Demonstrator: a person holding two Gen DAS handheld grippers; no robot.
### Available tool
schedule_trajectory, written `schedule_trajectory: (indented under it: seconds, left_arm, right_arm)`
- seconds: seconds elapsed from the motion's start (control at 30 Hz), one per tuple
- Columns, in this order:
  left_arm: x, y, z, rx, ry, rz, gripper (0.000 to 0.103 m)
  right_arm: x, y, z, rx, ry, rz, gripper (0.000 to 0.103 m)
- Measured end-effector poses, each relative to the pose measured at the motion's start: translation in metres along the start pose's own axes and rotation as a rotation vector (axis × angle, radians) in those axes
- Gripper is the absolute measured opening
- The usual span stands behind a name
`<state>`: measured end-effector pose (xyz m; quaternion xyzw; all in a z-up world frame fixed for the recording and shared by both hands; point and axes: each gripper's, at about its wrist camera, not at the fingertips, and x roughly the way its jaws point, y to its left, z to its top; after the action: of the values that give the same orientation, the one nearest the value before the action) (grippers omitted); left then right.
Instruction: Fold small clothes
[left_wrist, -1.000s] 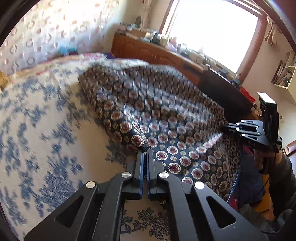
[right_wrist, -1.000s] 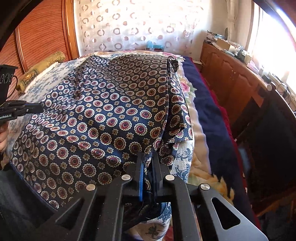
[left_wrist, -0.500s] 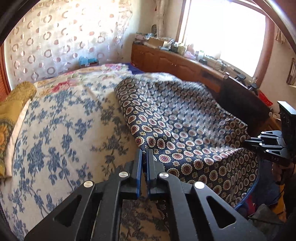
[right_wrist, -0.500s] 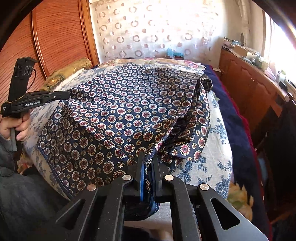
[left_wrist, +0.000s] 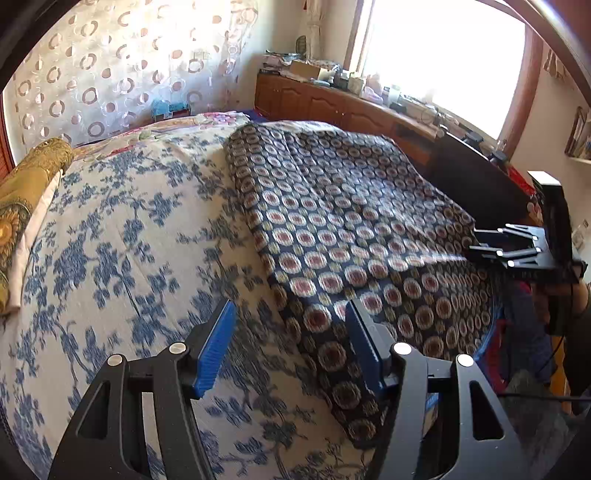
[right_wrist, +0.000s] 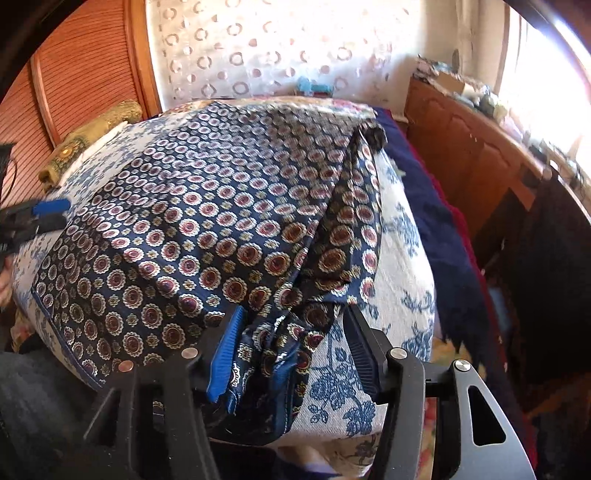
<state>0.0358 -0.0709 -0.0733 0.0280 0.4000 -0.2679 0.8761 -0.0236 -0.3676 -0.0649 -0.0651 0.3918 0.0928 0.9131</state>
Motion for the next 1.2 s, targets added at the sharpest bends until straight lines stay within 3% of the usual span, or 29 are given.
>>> schedule_trajectory:
  seconds: [0.23, 0.47, 0.6, 0.67, 0.73, 0.77, 0.8, 0.87, 1.07, 1.2]
  left_arm:
    - [-0.001, -0.003, -0.016, 0.003, 0.042, -0.010, 0.063]
    - [0.002, -0.002, -0.022, -0.002, 0.056, 0.000, 0.063]
    - [0.003, -0.003, -0.024, -0.001, 0.057, -0.003, 0.063]
    - [0.003, -0.005, -0.025, 0.003, 0.057, -0.014, 0.056]
    - [0.002, -0.008, -0.026, 0.007, 0.061, -0.051, 0.036]
    - [0.002, -0.009, -0.027, 0.010, 0.068, -0.082, 0.029]
    - [0.003, -0.011, -0.027, 0.013, 0.079, -0.117, 0.021]
    - [0.001, -0.015, -0.025, 0.028, 0.073, -0.123, 0.007]
    - [-0.027, -0.015, 0.000, -0.006, -0.039, -0.179, 0.004]
    - [-0.044, -0.013, 0.038, -0.014, -0.136, -0.170, 0.004]
  right_arm:
    - [0.004, -0.002, 0.001, -0.021, 0.045, 0.067, 0.058]
    - [-0.001, 0.002, -0.003, -0.060, 0.055, 0.059, 0.057]
    - [0.002, 0.008, -0.002, -0.085, 0.071, 0.058, 0.045]
    - [0.003, 0.010, -0.001, -0.095, 0.076, 0.063, 0.036]
    - [0.001, 0.013, -0.002, -0.114, 0.079, 0.074, 0.022]
    - [0.001, 0.015, -0.002, -0.122, 0.080, 0.078, 0.019]
    - [0.000, 0.016, -0.002, -0.127, 0.080, 0.090, 0.010]
    - [-0.001, 0.013, -0.002, -0.114, 0.073, 0.119, 0.008]
    - [-0.026, -0.002, 0.011, -0.045, -0.040, 0.206, 0.006]
    - [-0.047, -0.017, 0.029, 0.008, -0.155, 0.242, 0.006]
